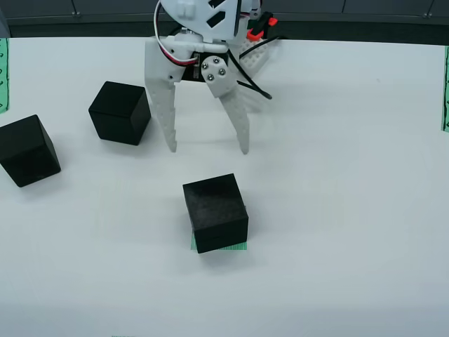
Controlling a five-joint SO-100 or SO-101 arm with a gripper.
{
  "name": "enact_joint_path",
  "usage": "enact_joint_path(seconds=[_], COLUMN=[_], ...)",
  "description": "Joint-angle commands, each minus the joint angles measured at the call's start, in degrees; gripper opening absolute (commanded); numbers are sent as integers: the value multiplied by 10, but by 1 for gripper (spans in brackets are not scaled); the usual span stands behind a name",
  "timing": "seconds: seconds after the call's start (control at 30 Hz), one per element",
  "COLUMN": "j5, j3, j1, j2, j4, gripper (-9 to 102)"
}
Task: Stack 3 Blocks on the chosen place.
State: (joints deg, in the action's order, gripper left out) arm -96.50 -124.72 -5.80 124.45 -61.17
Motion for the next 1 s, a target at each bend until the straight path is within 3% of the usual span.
enact_joint_path(seconds=[0.0, 0.1, 0.3, 0.57, 0.8, 0.97], j5=[33, 88, 281, 445, 285, 32], j3=[62, 88, 180, 257, 257, 258], j1=[1, 0, -43, -112, -179, -264], j2=[17, 0, -54, -143, -146, -141], j4=[-109, -155, -185, -224, -247, -273], gripper=[33, 33, 33, 33, 33, 33])
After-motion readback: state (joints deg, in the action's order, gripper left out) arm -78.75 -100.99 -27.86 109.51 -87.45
